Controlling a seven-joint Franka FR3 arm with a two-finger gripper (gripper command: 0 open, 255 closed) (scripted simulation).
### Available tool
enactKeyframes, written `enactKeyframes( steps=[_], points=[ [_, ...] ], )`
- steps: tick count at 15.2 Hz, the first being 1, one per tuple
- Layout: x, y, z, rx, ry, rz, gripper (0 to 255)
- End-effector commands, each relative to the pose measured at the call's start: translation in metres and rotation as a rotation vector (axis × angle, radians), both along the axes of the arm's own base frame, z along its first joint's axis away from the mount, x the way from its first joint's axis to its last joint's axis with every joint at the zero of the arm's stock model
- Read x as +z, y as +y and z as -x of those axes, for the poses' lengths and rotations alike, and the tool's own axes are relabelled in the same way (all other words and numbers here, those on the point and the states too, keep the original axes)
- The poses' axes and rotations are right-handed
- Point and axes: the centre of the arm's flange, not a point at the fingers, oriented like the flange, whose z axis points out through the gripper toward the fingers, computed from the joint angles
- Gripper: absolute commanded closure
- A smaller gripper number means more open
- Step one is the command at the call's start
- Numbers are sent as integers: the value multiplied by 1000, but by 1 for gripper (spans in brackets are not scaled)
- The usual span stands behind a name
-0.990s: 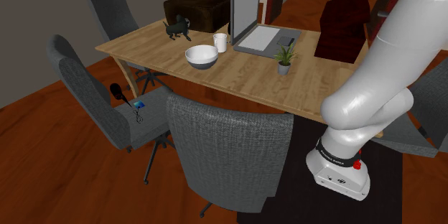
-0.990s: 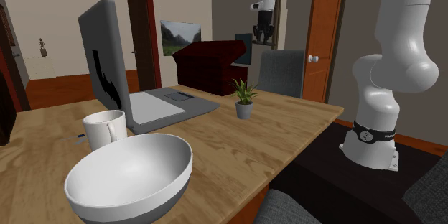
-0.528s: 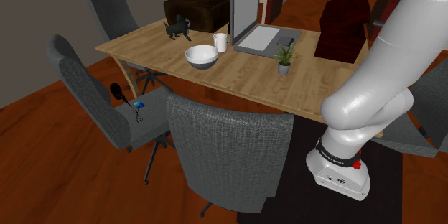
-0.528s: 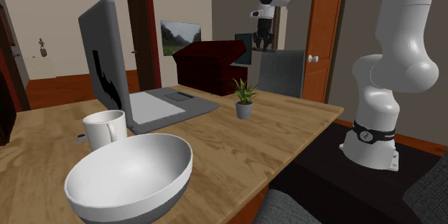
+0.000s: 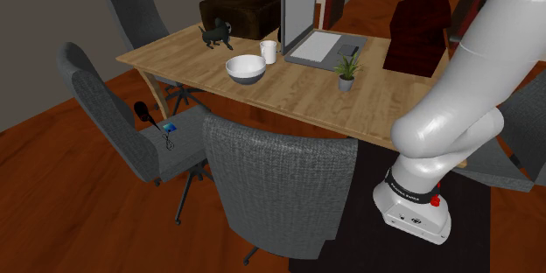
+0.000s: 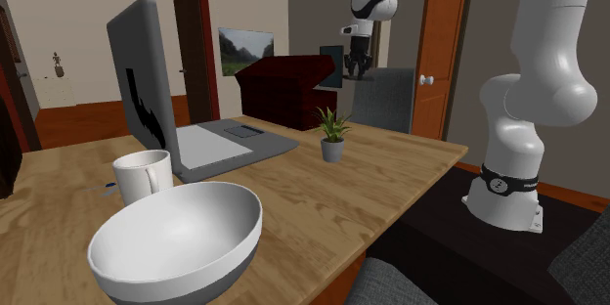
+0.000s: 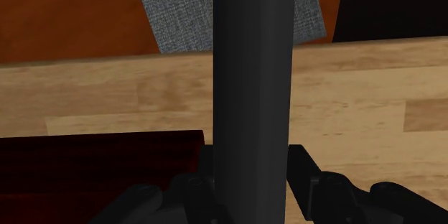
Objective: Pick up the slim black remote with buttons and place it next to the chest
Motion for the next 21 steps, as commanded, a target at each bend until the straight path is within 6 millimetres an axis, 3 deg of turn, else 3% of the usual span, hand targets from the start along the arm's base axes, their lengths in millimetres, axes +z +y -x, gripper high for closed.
enactKeyframes(
  steps=[1, 21],
  points=[
    [-11, 0, -1, 0, 0, 1, 255],
    [-116, 0, -1, 0, 0, 1, 255]
  ],
)
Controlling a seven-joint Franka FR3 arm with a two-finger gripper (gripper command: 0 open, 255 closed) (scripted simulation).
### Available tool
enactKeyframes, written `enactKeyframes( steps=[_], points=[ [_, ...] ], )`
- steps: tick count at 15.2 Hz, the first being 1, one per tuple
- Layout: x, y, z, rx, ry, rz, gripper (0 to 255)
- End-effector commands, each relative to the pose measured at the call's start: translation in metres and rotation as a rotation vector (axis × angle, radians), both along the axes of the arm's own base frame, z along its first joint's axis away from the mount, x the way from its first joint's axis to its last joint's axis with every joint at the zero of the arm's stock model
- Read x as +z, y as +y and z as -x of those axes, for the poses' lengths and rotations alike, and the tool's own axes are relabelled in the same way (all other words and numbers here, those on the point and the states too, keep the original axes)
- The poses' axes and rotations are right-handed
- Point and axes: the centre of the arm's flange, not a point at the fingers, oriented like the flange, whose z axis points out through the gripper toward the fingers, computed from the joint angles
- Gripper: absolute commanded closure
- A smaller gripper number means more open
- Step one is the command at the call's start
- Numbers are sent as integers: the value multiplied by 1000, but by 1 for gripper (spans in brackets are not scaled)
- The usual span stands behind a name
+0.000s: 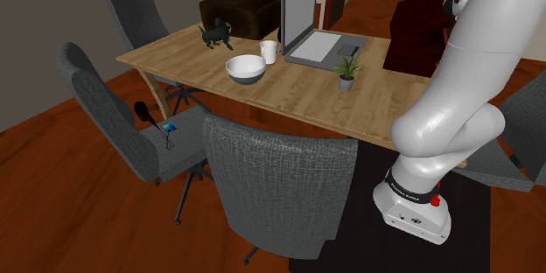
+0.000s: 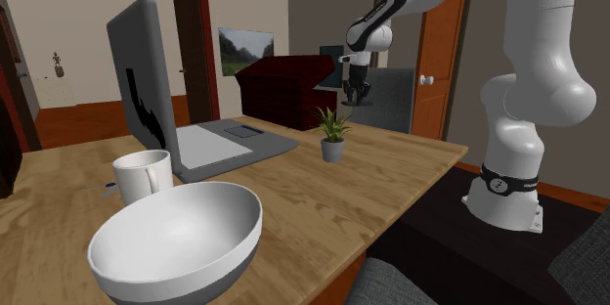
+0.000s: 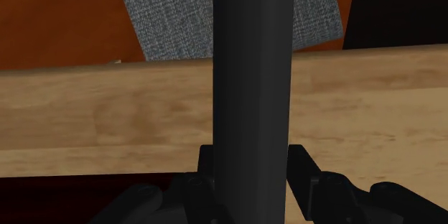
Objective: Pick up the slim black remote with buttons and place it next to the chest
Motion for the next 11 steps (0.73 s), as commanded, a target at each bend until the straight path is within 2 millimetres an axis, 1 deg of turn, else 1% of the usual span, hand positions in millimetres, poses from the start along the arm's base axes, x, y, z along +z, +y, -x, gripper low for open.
enactKeyframes(
  steps=[1, 11],
  points=[
    [-10, 0, 0, 0, 0, 1, 255],
    [-63, 0, 0, 0, 0, 1, 255]
  ],
)
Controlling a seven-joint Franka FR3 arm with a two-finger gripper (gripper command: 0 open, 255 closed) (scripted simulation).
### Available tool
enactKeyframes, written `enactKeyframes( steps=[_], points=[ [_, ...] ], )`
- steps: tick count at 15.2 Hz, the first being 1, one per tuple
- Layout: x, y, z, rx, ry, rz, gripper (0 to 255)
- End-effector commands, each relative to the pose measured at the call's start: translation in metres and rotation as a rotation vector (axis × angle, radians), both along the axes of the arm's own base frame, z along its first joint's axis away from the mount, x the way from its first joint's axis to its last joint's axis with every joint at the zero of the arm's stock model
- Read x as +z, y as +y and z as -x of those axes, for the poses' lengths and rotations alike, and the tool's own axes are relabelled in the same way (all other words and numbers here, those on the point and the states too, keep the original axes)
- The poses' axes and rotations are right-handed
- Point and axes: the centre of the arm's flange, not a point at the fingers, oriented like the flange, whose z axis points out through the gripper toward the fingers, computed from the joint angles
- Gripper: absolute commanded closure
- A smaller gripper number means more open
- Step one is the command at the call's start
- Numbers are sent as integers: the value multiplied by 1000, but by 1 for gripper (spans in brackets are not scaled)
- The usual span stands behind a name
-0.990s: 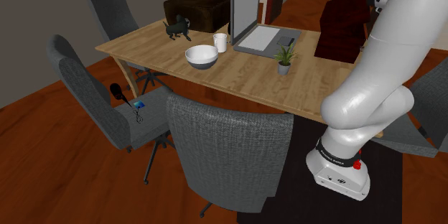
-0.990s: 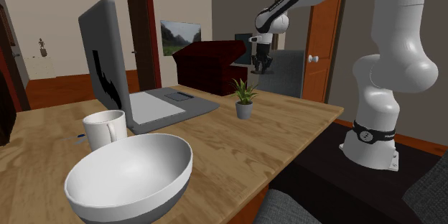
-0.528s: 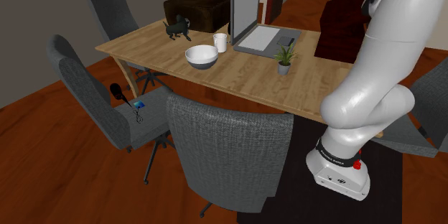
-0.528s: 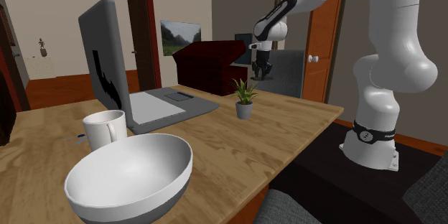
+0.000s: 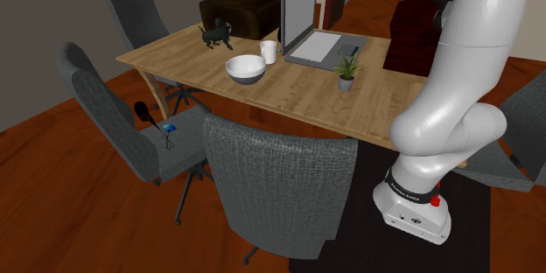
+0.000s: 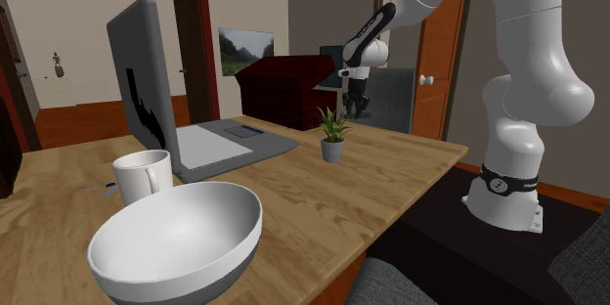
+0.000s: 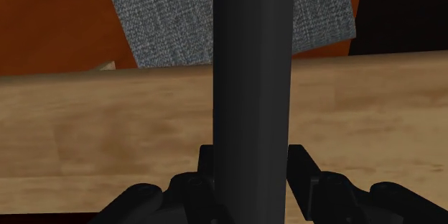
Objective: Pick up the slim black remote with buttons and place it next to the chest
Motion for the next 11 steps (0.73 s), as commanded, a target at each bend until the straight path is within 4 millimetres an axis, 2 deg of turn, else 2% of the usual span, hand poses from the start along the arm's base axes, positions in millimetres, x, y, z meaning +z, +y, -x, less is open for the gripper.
enactKeyframes(
  steps=[1, 3, 10, 11],
  points=[
    [-12, 1, 1, 0, 0, 0, 255],
    [-20, 1, 1, 0, 0, 0, 255],
    [-20, 1, 1, 0, 0, 0, 255],
    [-20, 1, 1, 0, 0, 0, 0]
  ],
)
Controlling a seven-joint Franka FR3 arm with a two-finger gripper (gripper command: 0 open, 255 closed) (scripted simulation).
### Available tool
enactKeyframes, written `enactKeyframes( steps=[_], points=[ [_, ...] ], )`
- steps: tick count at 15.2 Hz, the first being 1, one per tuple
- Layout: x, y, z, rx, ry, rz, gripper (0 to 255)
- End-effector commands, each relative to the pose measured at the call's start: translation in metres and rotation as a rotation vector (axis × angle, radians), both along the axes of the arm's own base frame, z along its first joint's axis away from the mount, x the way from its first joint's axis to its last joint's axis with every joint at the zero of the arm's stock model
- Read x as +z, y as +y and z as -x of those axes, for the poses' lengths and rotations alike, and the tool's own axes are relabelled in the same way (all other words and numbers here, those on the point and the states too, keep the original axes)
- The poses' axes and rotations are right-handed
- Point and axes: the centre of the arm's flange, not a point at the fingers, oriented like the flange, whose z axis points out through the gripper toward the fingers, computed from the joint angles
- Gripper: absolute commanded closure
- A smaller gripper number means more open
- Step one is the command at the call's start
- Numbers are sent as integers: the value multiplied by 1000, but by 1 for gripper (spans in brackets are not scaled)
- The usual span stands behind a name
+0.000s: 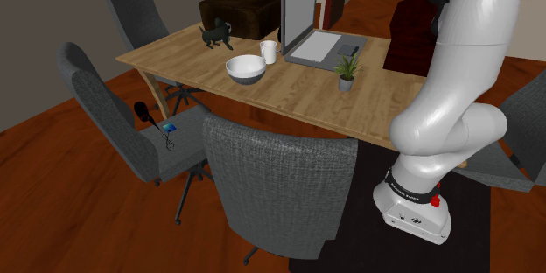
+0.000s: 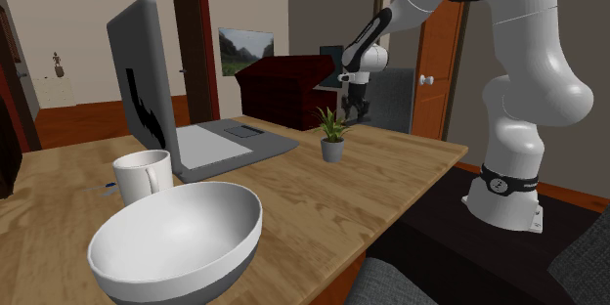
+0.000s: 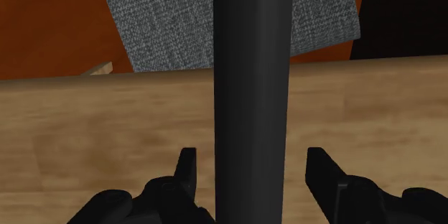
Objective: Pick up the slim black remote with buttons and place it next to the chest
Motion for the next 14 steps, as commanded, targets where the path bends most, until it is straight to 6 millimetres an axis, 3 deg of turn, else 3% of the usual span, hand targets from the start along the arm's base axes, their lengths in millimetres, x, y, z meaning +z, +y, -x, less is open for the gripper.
enactKeyframes(
  steps=[1, 5, 9, 14],
  points=[
    [0, 0, 0, 0, 0, 0, 0],
    [0, 0, 0, 0, 0, 0, 0],
    [50, 4, 1, 0, 0, 0, 0],
    [50, 4, 1, 0, 0, 0, 0]
  ],
)
